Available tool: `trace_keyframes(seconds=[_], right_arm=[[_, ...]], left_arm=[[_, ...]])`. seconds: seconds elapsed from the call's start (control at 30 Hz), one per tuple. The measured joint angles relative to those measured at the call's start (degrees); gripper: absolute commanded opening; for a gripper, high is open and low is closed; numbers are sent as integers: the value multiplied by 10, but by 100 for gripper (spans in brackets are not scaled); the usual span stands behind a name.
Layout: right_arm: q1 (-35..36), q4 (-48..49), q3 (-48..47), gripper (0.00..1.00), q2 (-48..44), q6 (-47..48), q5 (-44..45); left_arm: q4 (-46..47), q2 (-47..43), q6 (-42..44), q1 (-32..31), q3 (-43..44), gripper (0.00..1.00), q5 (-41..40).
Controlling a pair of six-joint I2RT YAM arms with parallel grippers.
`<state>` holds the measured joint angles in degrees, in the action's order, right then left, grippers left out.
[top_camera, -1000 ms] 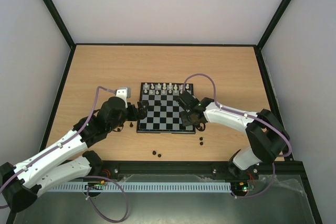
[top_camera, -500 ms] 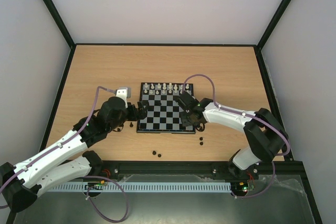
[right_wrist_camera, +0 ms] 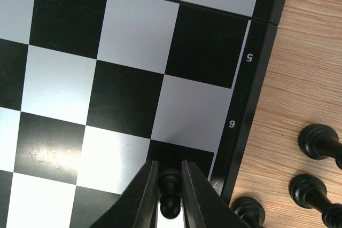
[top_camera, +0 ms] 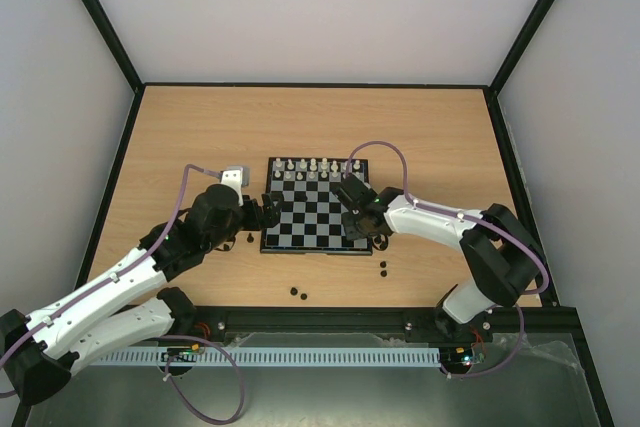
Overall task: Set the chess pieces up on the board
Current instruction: Place the chess piece on the chessboard.
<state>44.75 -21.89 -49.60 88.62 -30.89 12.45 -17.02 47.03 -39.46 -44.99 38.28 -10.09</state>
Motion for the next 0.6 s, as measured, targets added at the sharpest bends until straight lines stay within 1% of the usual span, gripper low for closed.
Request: trace_keyframes(seconds=[0.17,0.23,0.4,0.6], right_arm=[[0,0,0,18,0,0,1],[0,0,0,21,0,0,1],[0,-1,-2,37,-6,2,-4],[0,-6,-24,55,-60,12,-27]], left_arm=[[0,0,0,0,0,99,0],[0,0,0,0,0,100,0],[0,0,0,0,0,100,0],[-1,0,0,0,0,100,-9]])
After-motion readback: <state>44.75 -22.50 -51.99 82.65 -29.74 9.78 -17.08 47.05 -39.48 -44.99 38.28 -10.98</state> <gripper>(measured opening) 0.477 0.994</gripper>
